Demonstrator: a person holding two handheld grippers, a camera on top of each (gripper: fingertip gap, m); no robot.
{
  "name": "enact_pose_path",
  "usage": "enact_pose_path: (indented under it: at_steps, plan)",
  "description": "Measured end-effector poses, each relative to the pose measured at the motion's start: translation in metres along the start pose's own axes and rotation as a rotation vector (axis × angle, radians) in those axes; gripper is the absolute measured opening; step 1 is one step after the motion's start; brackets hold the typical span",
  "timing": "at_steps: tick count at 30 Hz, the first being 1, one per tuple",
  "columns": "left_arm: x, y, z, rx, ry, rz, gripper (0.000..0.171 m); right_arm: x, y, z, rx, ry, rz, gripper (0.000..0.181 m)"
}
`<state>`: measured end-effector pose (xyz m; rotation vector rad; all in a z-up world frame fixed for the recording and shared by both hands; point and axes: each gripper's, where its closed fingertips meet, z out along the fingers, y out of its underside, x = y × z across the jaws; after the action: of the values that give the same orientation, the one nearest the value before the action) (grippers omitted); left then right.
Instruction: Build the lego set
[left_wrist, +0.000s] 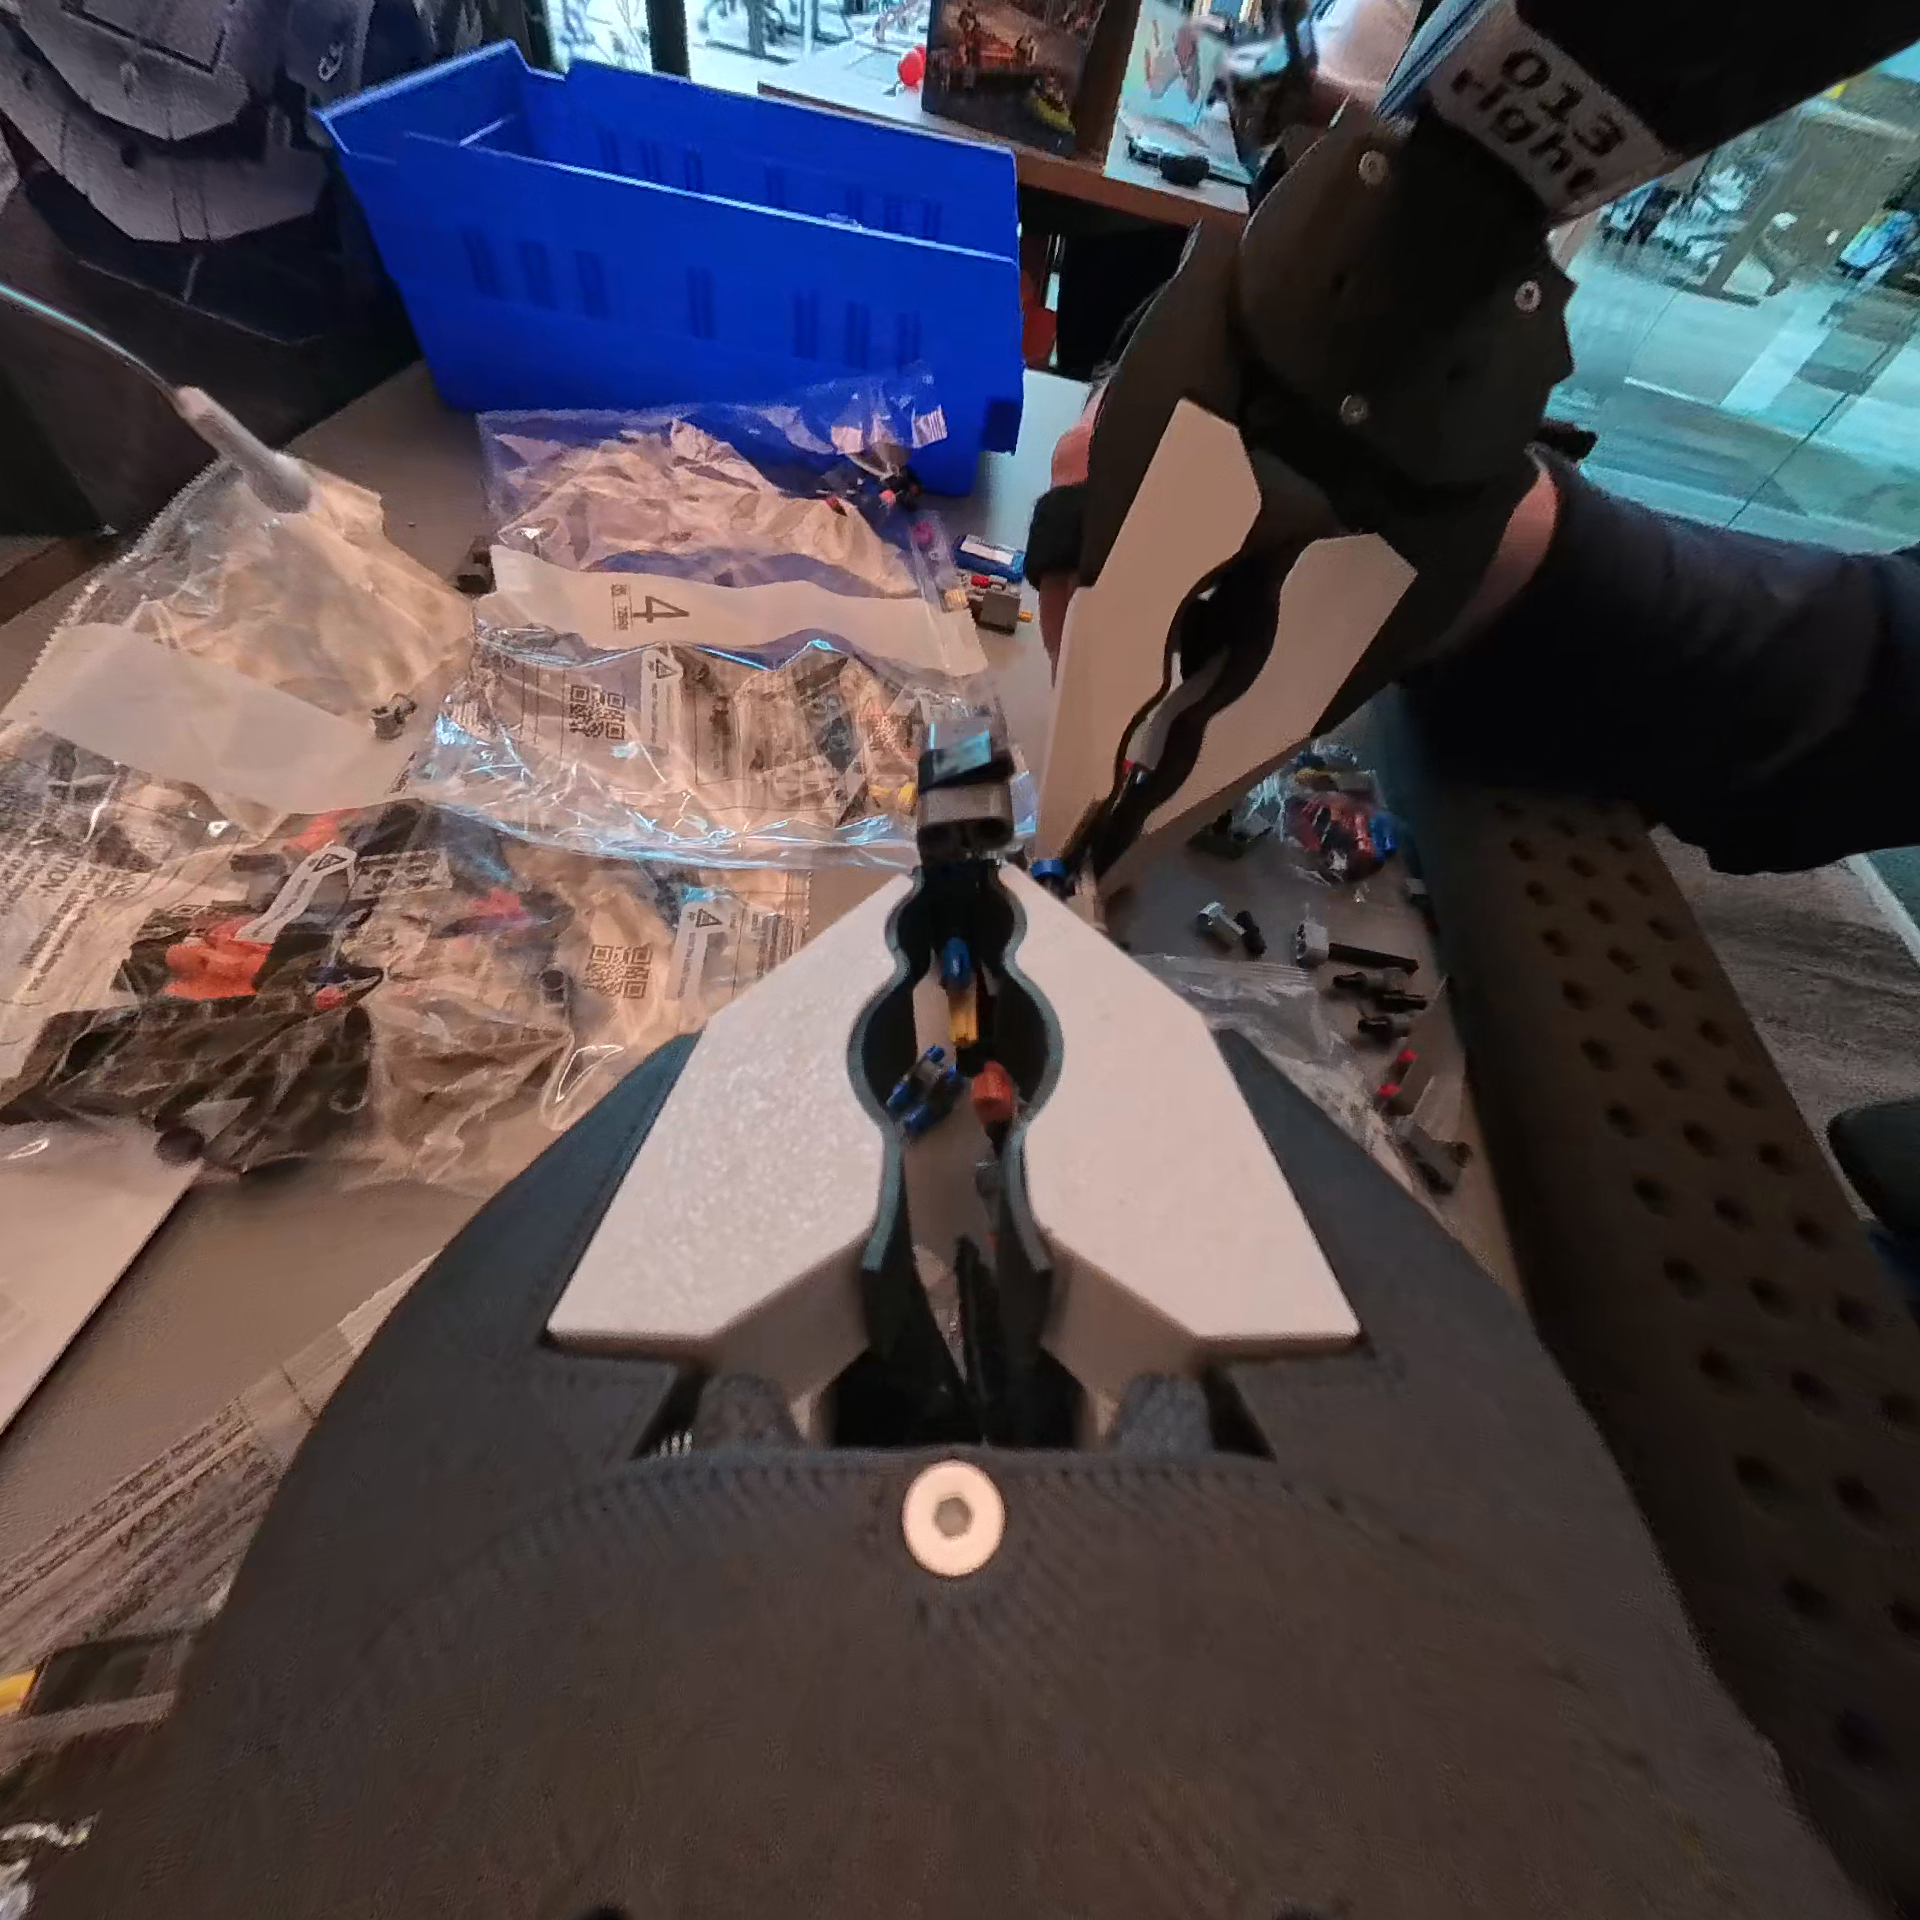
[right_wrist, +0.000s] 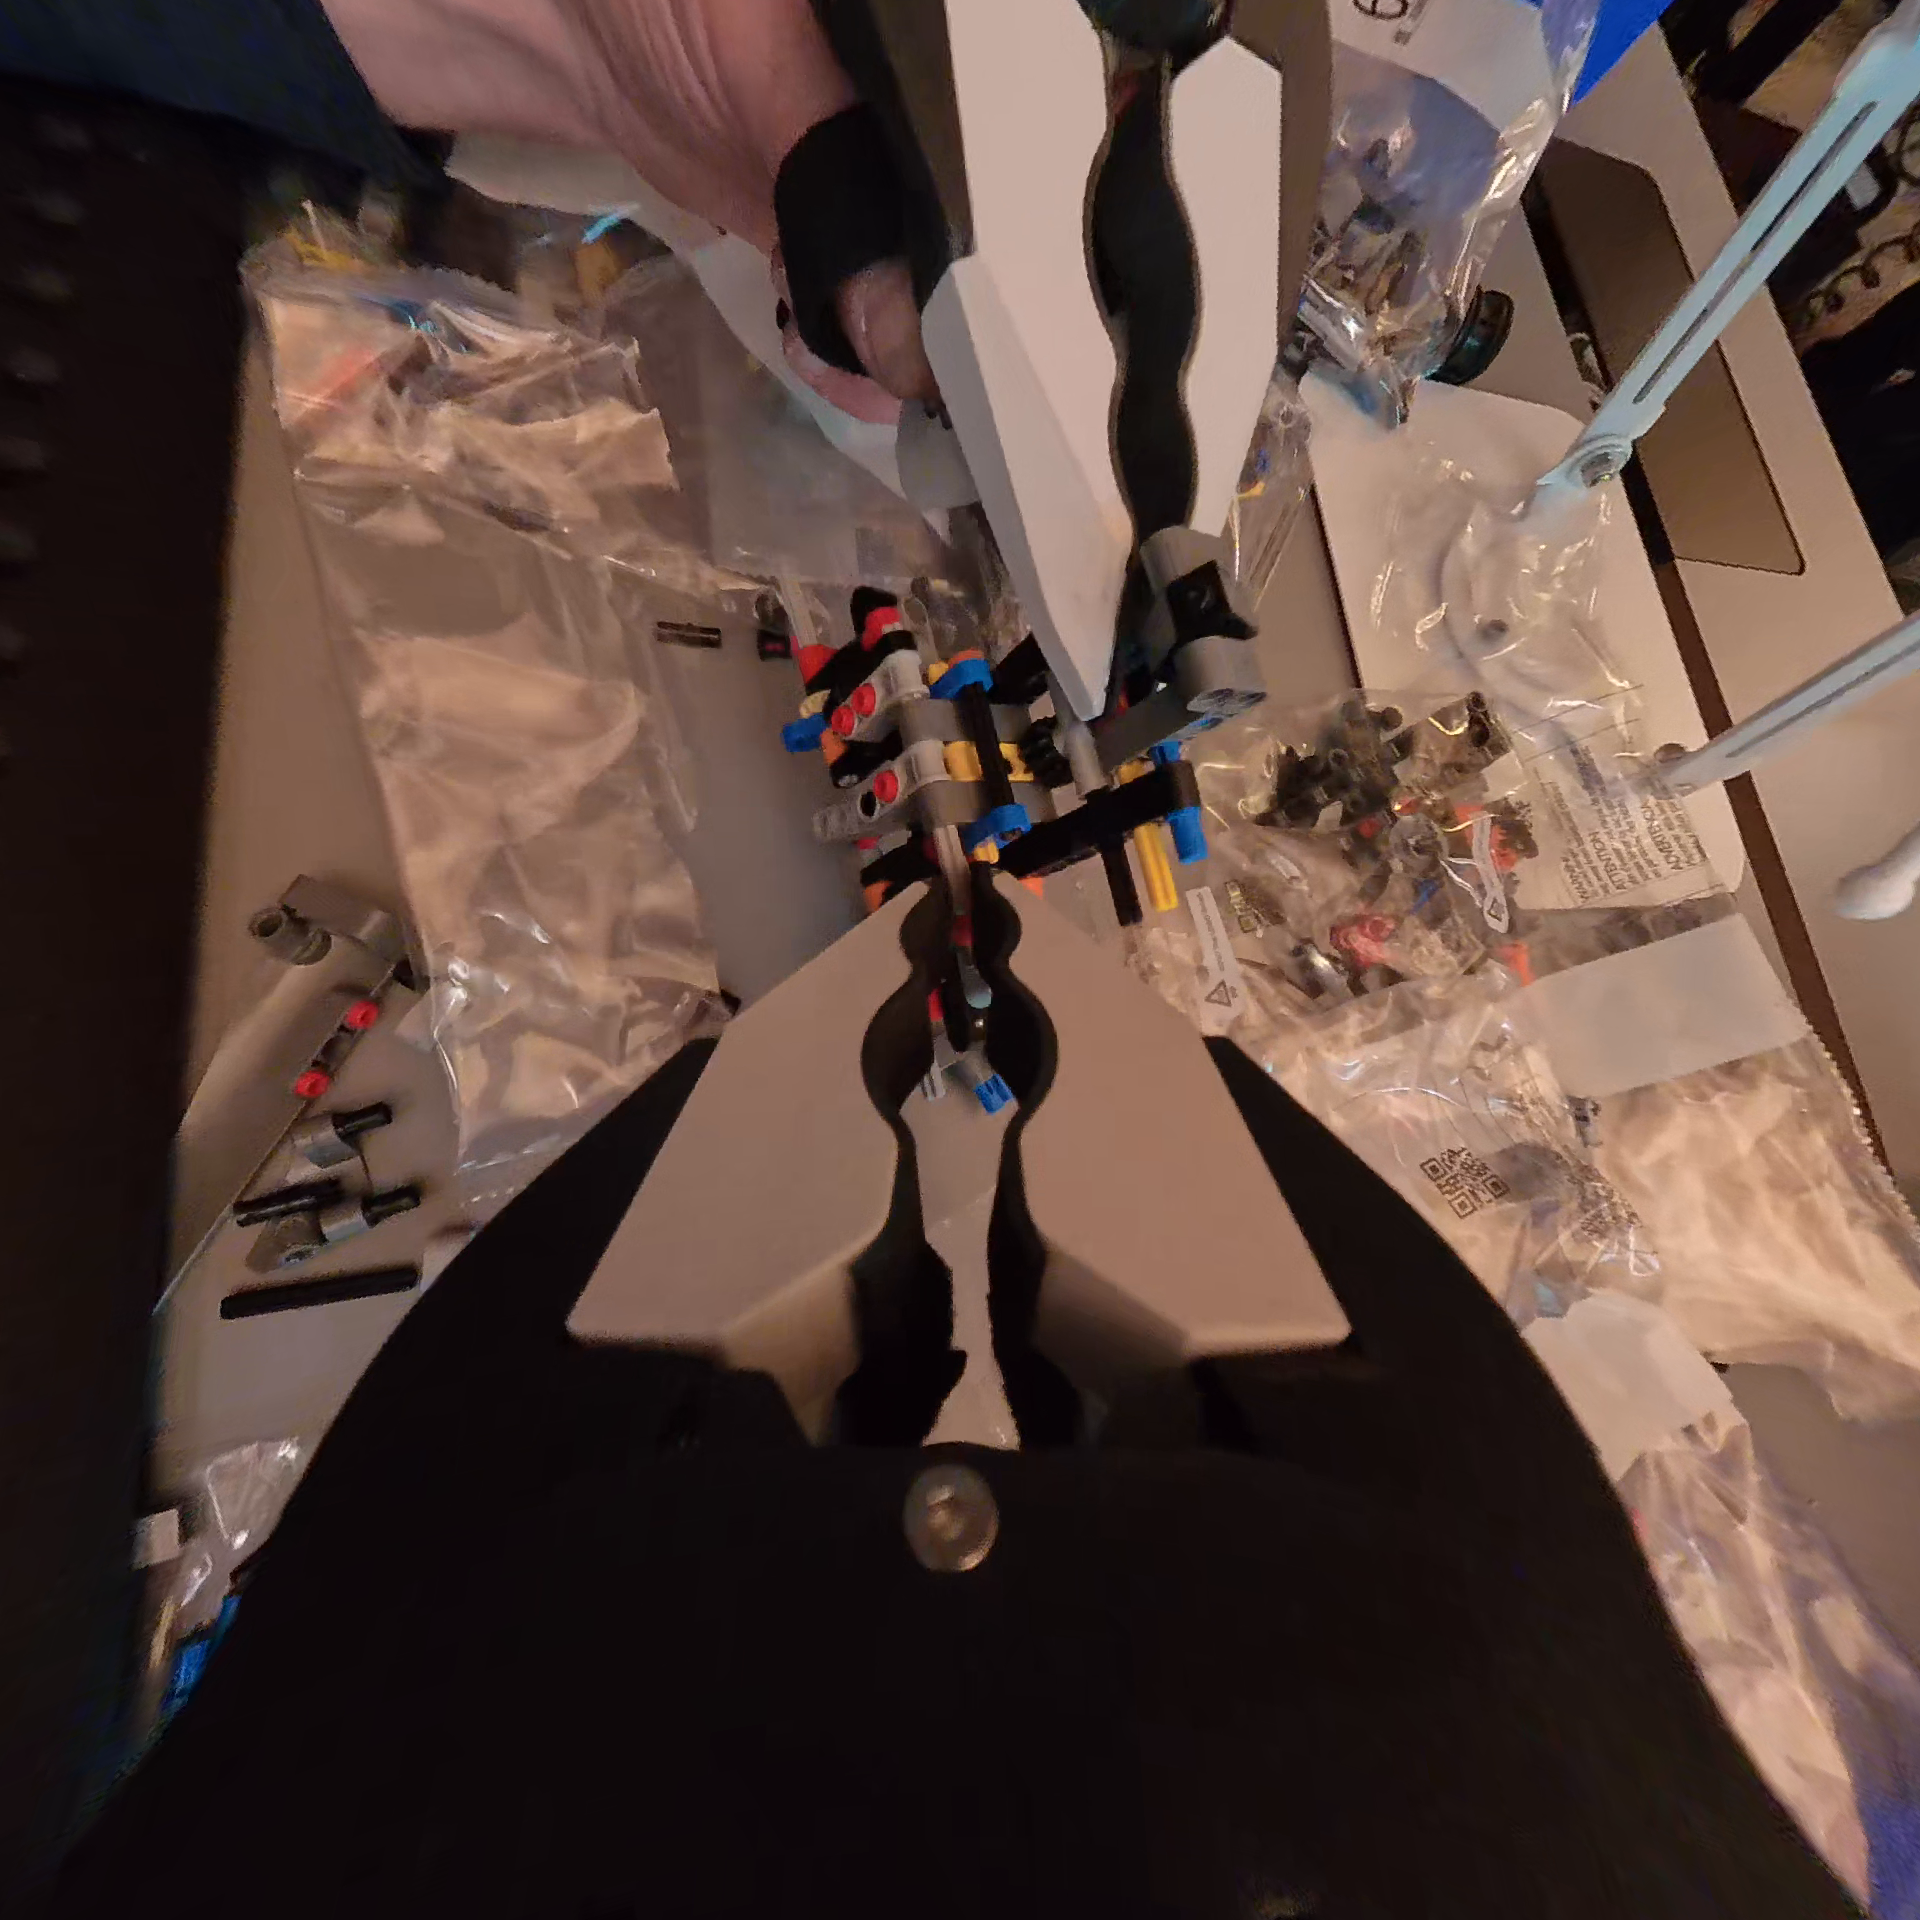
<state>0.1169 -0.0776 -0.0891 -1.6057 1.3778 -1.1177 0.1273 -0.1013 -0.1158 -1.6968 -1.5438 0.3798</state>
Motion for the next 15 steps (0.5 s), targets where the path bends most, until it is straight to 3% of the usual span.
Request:
enact_pose_path:
  at_steps: [8,10,13,15]
  plan:
    - [-0.005,0.002,-0.006,-0.021,-0.044,0.022,0.009,0.005,0.004,-0.005,0.023,-0.01,0.055,0.0]
    - [-0.012,0.008,-0.016,-0.066,-0.086,0.024,0.022,0.01,0.01,-0.006,0.019,-0.005,0.089,0.0]
    - [-0.004,0.001,-0.028,-0.041,-0.062,0.045,0.025,0.012,0.011,-0.006,0.024,-0.007,0.107,0.0]
    - [-0.001,0.006,-0.023,-0.092,-0.078,0.108,0.028,0.01,0.009,-0.005,0.028,-0.016,0.104,0.0]
